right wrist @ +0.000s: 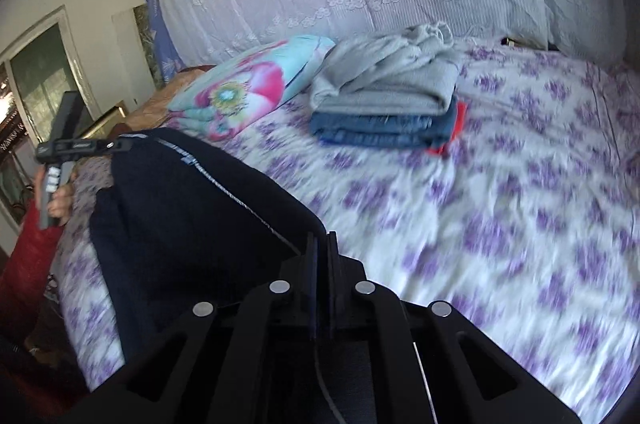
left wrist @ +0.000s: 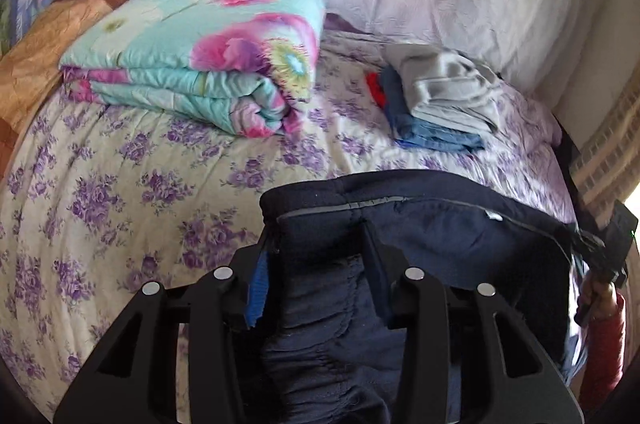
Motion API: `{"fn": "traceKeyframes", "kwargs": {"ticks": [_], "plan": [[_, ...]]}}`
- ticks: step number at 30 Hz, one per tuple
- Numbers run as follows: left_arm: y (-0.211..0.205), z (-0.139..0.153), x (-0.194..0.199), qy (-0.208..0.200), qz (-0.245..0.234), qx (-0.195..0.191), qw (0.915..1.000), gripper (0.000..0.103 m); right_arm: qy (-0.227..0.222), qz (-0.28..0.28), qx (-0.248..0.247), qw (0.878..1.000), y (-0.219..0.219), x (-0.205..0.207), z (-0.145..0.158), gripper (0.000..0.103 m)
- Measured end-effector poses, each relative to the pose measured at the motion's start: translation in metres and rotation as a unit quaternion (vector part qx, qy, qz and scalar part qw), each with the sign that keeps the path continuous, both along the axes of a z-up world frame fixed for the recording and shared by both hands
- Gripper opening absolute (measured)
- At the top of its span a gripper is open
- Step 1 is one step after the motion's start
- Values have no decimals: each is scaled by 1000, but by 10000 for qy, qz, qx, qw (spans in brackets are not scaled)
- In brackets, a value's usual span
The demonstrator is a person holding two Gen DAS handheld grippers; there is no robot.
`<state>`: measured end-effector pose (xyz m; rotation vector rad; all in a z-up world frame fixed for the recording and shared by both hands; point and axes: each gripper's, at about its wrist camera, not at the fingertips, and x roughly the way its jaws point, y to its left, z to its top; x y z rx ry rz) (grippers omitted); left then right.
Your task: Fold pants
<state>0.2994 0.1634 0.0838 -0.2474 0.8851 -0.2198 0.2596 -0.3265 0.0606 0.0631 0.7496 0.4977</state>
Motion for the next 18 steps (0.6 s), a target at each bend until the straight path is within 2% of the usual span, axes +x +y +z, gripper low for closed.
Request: {"fn": "traceKeyframes", "kwargs": {"ticks": [3, 4, 6, 7, 8, 10, 12, 15, 18], "plan": [[12, -30, 29, 530, 285, -58, 9982, 41, 465, 26, -180, 9988, 15, 59, -28, 4], [18, -54, 46, 948, 372, -194, 9946, 41, 587, -2, -314, 9978, 21, 72, -42, 4], [26, -92, 67, 1511, 507, -296, 9868, 41, 934, 0, -645, 9935, 36, 93, -75, 5], [29, -108, 74, 1693, 581, -312, 9834, 42, 1072, -26, -781, 9912, 41, 98, -88, 5], [31, -116, 76, 1767, 599, -408, 9816, 45, 1215, -53, -874, 9887, 44, 101, -101, 9], [37, -115, 75, 1744, 612, -650, 9806, 48, 1117, -151, -773, 9906, 39, 98, -106, 15], [45, -109, 68, 1738, 774, -631, 9797, 59, 995, -359, -565, 9928, 24, 88, -93, 41], [50, -92, 48, 1461, 916, -283, 9846, 63, 692, -519, 60, 9962, -13, 55, -58, 40], [54, -72, 14, 1038, 942, -125, 9901, 63, 395, -693, 225, 9966, -46, -7, -27, 40]]}}
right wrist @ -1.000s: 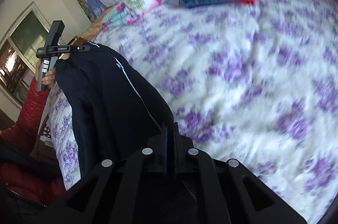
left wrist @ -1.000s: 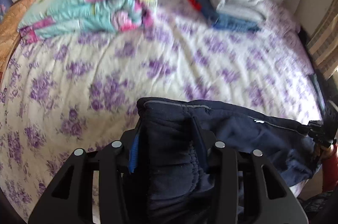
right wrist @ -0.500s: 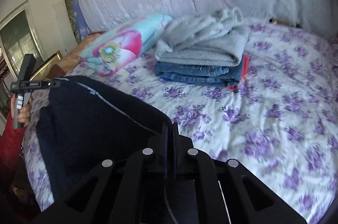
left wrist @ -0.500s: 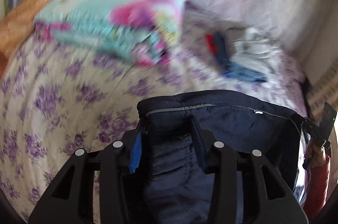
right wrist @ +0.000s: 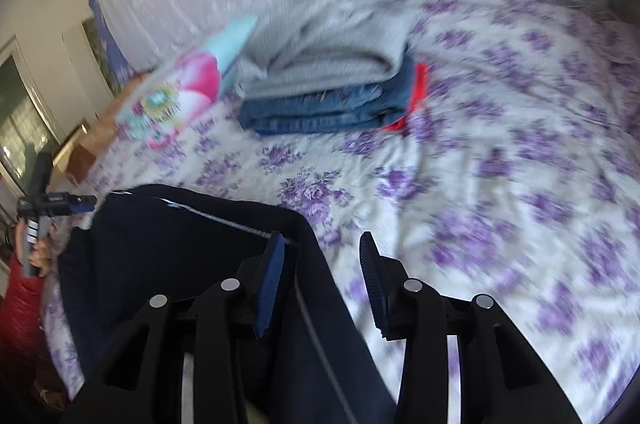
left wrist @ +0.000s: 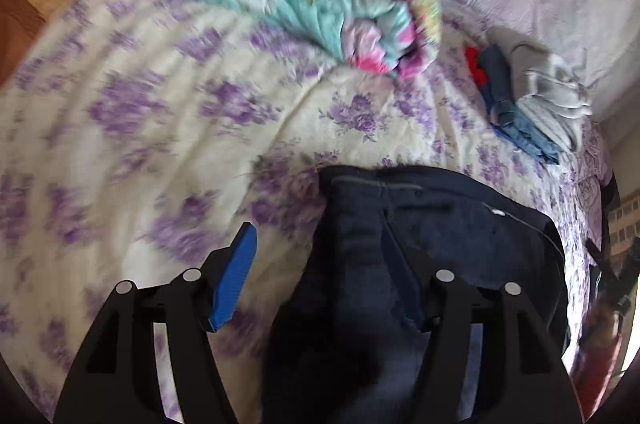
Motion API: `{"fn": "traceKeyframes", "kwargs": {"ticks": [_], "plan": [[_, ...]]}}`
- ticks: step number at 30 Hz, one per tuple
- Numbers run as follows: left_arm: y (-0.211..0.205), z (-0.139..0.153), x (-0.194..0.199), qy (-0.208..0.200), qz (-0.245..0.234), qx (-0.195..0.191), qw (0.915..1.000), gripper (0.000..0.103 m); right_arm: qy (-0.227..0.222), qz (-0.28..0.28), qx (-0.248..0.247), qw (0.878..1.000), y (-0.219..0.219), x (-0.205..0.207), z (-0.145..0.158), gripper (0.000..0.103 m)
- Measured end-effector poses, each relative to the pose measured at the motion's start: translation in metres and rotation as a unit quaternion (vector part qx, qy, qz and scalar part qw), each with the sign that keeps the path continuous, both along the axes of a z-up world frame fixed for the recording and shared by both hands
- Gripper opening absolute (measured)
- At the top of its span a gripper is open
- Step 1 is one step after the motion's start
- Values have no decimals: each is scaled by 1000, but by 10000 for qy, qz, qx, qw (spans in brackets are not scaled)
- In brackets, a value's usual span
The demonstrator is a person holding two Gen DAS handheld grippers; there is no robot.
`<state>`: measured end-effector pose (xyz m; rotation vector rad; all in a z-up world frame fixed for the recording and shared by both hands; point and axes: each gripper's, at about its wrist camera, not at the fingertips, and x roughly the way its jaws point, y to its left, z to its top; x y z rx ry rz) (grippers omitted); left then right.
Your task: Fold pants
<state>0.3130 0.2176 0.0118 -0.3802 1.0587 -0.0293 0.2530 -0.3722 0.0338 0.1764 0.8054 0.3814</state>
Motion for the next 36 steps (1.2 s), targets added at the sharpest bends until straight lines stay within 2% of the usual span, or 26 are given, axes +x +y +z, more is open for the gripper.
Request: {"fn": "traceKeyframes", "kwargs": {"ticks": [3, 7, 10, 12, 15, 16, 18, 21, 23, 25, 27, 28, 29, 32, 34, 36], "plan": [[-8, 16, -34, -378, -131, -60, 9992, 72, -191, -54, -315, 9993, -12, -80, 8, 40], [-51, 25, -66, -838, -613, -113, 9945, 74, -75, -72, -424, 9990, -13, -175, -12, 40], [-93, 28, -88, -1202, -1016, 253, 9872, 81, 120, -275, -181, 9994, -20, -216, -31, 40], [-122, 23, -100, -1394, -1327, 392, 9805, 86, 241, -610, 359, 9972, -42, -228, -44, 41], [-153, 11, -119, -1544, -1767, 397, 9713, 87, 390, -1283, 1241, 9832, -84, -225, -59, 42], [-162, 5, -126, -1635, -1802, 561, 9683, 88, 404, -1450, 1500, 9772, -96, -219, -63, 42], [-170, -1, -137, -1802, -1774, 804, 9641, 90, 473, -1673, 1836, 9675, -113, -206, -71, 42], [-169, -15, -151, -1908, -1780, 975, 9604, 90, 1023, -2059, 2199, 9480, -129, -183, -99, 42], [-167, -23, -158, -1940, -1777, 1007, 9595, 90, 1132, -2039, 2370, 9431, -127, -177, -110, 42], [-166, -33, -161, -1866, -1753, 1052, 9609, 91, 1053, -2039, 2231, 9474, -121, -176, -111, 40], [-172, -33, -164, -1887, -1765, 1194, 9586, 93, 959, -2037, 2225, 9486, -117, -176, -110, 36], [-173, -33, -164, -1904, -1783, 1225, 9576, 95, 927, -1993, 2224, 9499, -116, -174, -109, 30], [-175, -34, -164, -1907, -1796, 1254, 9569, 97, 884, -1946, 2191, 9520, -114, -170, -107, 9], [-176, -34, -166, -1933, -1796, 1303, 9557, 97, 377, -1728, 1543, 9721, -107, -150, -74, 9], [-172, -32, -167, -1985, -1787, 1141, 9569, 97, 89, -1664, 1308, 9773, -117, -136, -48, 9], [-164, -30, -168, -2027, -1760, 862, 9594, 97, -253, -1849, 996, 9774, -135, -114, -18, 9]]}}
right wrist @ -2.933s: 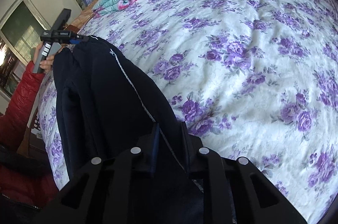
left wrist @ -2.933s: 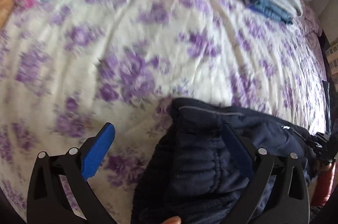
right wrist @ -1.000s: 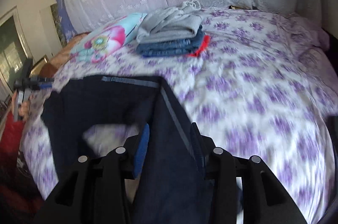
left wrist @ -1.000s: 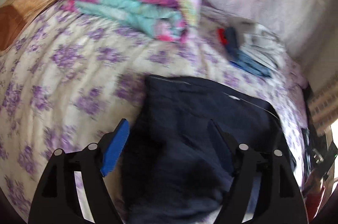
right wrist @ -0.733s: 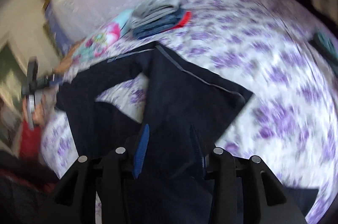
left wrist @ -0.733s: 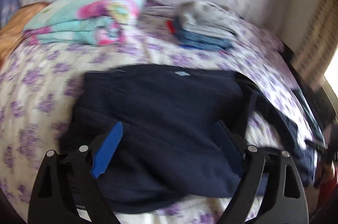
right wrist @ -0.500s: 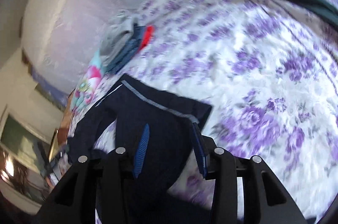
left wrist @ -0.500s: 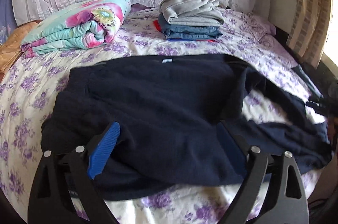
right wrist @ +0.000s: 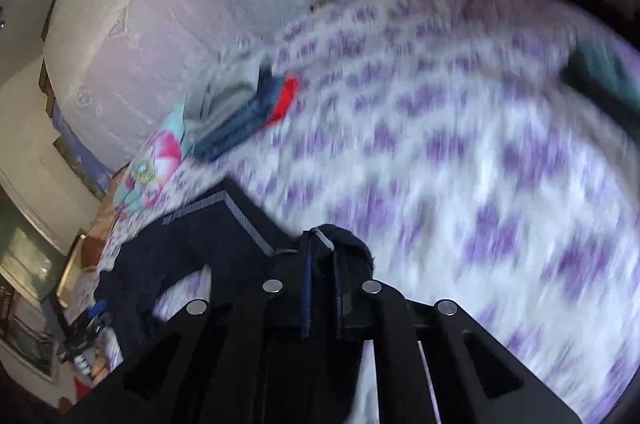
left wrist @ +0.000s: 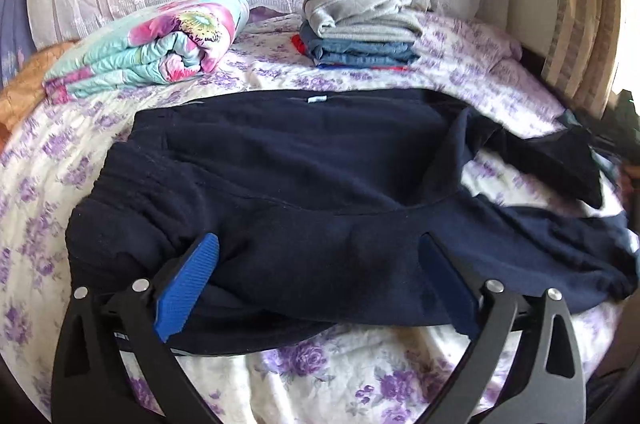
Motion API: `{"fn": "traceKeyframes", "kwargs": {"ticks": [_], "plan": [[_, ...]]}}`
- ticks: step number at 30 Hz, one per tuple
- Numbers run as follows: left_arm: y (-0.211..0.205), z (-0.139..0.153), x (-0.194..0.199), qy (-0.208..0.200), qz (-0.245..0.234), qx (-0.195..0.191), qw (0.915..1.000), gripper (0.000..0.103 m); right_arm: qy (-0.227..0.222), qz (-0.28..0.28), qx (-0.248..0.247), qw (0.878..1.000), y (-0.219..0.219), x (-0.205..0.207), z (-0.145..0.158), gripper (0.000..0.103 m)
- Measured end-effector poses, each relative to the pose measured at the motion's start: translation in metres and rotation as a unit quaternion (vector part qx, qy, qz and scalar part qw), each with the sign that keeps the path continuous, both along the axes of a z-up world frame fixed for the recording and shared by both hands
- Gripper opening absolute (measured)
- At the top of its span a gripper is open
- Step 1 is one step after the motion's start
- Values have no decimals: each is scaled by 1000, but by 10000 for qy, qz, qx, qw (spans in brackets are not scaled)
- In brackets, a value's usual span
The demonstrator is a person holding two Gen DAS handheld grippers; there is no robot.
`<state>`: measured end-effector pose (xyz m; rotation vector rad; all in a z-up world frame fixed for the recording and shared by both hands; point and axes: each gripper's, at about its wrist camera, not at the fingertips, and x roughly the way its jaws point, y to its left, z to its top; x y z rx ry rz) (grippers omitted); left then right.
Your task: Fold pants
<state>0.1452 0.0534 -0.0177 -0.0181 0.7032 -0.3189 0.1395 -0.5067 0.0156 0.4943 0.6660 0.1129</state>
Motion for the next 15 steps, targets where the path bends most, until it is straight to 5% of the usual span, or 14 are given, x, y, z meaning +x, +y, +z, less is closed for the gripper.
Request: {"fn": "traceKeyframes", "kwargs": {"ticks": [3, 6, 12, 15], "plan": [[15, 1, 0, 79, -21, -545, 9985, 97, -192, -402, -508, 9977, -37, 33, 31, 9], [19, 2, 2, 111, -46, -768, 9970, 97, 132, -518, -629, 9966, -64, 81, 24, 9], [9, -2, 6, 120, 39, -459, 9989, 97, 1316, -569, -716, 9871, -69, 158, -67, 11], [4, -3, 6, 94, 47, -279, 9996, 98, 1093, -743, -499, 9900, -77, 150, -85, 15]]}}
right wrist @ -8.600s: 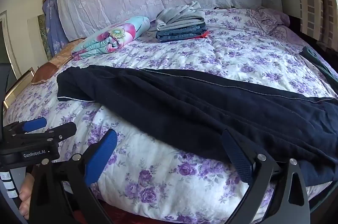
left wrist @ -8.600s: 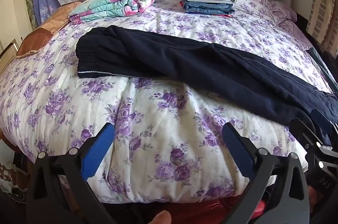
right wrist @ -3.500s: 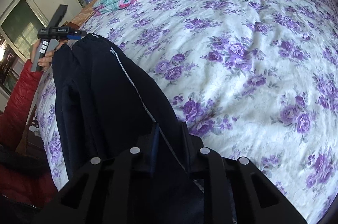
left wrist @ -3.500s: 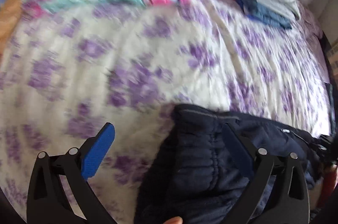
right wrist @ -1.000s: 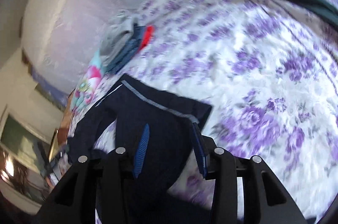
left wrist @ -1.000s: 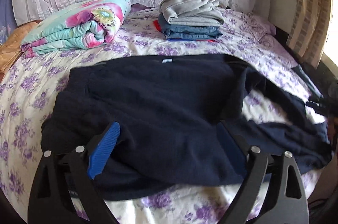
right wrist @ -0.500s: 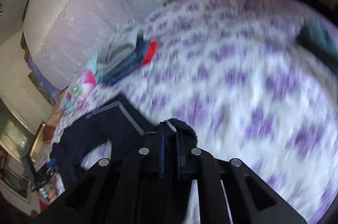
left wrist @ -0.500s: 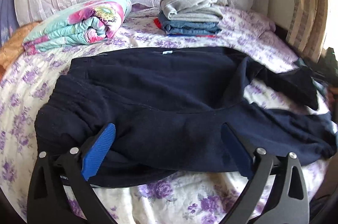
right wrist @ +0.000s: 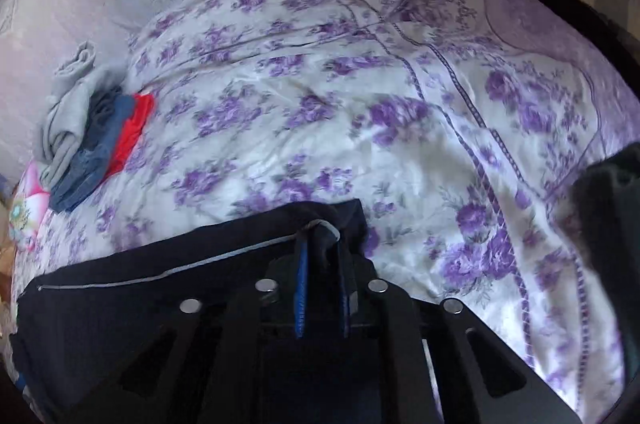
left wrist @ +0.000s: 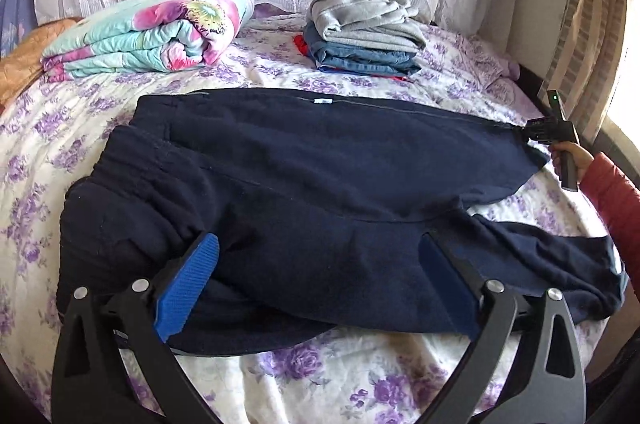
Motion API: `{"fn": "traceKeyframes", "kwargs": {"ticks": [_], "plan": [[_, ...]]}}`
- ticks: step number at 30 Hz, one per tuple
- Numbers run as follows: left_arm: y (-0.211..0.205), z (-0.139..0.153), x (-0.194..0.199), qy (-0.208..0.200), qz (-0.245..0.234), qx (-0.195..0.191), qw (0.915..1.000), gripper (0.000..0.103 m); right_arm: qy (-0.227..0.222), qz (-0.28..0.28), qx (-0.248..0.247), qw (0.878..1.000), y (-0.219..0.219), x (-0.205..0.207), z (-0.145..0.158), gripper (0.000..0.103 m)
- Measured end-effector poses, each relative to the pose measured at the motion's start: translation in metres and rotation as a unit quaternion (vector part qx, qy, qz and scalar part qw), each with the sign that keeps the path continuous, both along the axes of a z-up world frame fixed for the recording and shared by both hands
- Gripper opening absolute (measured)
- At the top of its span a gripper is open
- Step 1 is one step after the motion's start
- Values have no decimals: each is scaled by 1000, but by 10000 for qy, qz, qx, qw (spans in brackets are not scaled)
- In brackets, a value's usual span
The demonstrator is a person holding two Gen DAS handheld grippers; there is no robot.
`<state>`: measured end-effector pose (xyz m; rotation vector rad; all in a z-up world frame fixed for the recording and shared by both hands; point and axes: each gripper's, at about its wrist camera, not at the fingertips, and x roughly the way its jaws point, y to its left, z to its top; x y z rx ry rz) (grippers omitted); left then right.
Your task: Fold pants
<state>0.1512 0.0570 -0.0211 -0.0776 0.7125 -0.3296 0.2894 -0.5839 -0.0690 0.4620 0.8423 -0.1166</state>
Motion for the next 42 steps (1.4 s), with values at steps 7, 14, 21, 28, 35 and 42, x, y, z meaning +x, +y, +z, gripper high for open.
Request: {"fn": "traceKeyframes", "kwargs": {"ticks": [7, 14, 21, 28, 35, 42], "plan": [[9, 2, 1, 21, -85, -303, 9995, 98, -720, 184, 115, 9972, 19, -69, 45, 23], [18, 4, -1, 186, -124, -710, 9972, 98, -119, 705, 421, 9965, 61, -76, -1, 58], [71, -2, -30, 720, 332, -1028, 9915, 98, -655, 321, 1054, 9918, 55, -141, 44, 64], [119, -26, -30, 1341, 486, -1914, 9711, 98, -965, 853, 1015, 9865, 109, -262, 62, 72], [122, -30, -1, 1498, 866, -2083, 9626, 98, -1216, 1377, 1231, 9752, 151, -316, 79, 72], [131, -31, -8, 1420, 1400, -2178, 9554, 64, -1167, 1804, 1282, 9682, 174, -345, 96, 72]]}}
